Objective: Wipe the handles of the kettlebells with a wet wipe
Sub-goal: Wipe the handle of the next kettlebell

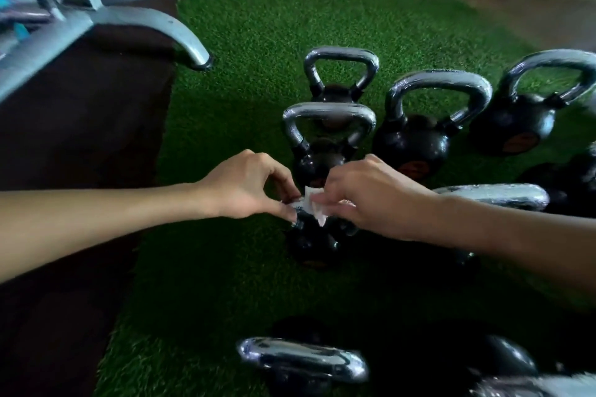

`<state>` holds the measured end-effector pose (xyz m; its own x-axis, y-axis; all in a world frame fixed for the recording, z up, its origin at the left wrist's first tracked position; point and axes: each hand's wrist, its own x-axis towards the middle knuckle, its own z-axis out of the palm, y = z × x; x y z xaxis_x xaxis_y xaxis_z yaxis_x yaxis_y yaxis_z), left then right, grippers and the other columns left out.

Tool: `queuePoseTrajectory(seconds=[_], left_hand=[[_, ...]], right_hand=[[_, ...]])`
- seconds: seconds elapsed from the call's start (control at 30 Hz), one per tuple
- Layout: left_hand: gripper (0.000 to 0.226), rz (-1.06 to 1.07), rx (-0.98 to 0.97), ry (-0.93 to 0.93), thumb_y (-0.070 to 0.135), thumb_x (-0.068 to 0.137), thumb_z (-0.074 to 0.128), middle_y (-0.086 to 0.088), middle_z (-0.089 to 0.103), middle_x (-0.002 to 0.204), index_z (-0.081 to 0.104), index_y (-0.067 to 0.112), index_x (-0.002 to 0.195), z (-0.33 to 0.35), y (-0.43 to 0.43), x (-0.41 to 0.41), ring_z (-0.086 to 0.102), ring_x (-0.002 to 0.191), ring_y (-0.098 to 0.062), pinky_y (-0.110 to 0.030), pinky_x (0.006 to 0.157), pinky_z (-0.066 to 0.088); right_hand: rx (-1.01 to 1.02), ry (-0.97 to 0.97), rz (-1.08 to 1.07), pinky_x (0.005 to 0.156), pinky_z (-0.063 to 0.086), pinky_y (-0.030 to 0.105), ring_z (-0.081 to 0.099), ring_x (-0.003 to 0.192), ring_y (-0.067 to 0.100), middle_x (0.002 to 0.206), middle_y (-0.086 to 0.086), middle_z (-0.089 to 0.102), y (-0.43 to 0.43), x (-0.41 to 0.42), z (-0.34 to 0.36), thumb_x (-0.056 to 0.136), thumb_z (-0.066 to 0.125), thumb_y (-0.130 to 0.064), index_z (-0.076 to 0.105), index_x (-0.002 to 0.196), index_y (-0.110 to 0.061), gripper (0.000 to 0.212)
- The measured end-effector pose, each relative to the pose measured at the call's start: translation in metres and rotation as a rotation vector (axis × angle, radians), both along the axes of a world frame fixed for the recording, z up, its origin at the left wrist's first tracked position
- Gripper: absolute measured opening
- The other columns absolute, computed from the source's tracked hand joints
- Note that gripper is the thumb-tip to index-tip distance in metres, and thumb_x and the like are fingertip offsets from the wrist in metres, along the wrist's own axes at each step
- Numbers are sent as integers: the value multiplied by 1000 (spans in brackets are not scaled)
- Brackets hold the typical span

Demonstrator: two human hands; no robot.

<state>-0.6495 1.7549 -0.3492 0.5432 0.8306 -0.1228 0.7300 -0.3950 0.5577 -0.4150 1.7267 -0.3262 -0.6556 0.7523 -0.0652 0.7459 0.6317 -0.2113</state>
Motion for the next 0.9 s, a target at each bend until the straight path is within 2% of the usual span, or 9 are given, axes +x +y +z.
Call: queuePoseTrajectory(seconds=[0.07,0.17,0.27,0.37,0.5,0.57,0.7,0.83,0.9], left_hand=[[29,2,0,-37,45,70,89,22,74,92,79,33,94,-3,1,-2,54,63,23,-5,58,38],[31,-2,19,-69,43,71,89,18,75,94,80,29,97,-4,0,-2,50,53,21,-5,51,36],[31,-16,55,-45,45,72,88,18,75,94,80,30,99,-4,-3,-3,51,55,22,-6,52,37],[32,-14,65,0,51,71,87,21,74,92,78,35,98,-4,-1,-5,57,61,18,-9,53,39],[36,42,79,39,60,68,85,25,73,92,77,39,96,-4,0,-5,66,89,8,-34,77,59],[35,51,101,65,61,69,85,25,72,91,76,38,94,-4,-2,-3,66,88,7,-35,78,59],[33,53,144,120,63,71,83,24,72,91,74,41,94,-1,-5,-1,66,85,5,-37,74,58],[36,36,120,129,62,69,84,22,73,87,75,39,96,3,-4,5,68,83,4,-38,72,59],[37,20,125,154,61,68,85,20,73,86,74,37,96,6,-3,7,68,83,3,-37,72,59]], right_hand=[[23,34,-15,91,47,42,60,102,18,105,-9,65,-1,-7,-2,92,70,-42,80,99,-35,14],[85,7,-2,90,46,44,56,104,23,117,-10,67,-11,-8,-15,91,69,-35,80,94,-36,11],[277,129,0,78,43,39,54,83,19,99,-14,73,-20,7,-32,93,64,-35,76,90,-31,12],[346,268,-69,80,42,38,52,79,17,98,-18,74,-21,12,-37,92,72,-35,76,96,-28,9],[312,261,-138,78,49,41,55,85,18,99,-14,72,-7,2,-30,91,72,-35,78,93,-27,10],[271,243,-97,79,51,41,56,86,20,99,-9,71,-3,-7,-29,91,70,-33,79,94,-23,14],[210,168,-58,80,51,40,56,87,17,95,-8,73,-9,-4,-26,92,58,-49,78,102,-26,32],[282,231,-65,69,55,42,58,74,21,81,-6,72,-17,20,-27,90,75,-25,76,96,-25,7],[277,274,-84,67,54,38,55,72,20,79,-4,69,-18,19,-28,89,74,-13,76,104,-25,19]])
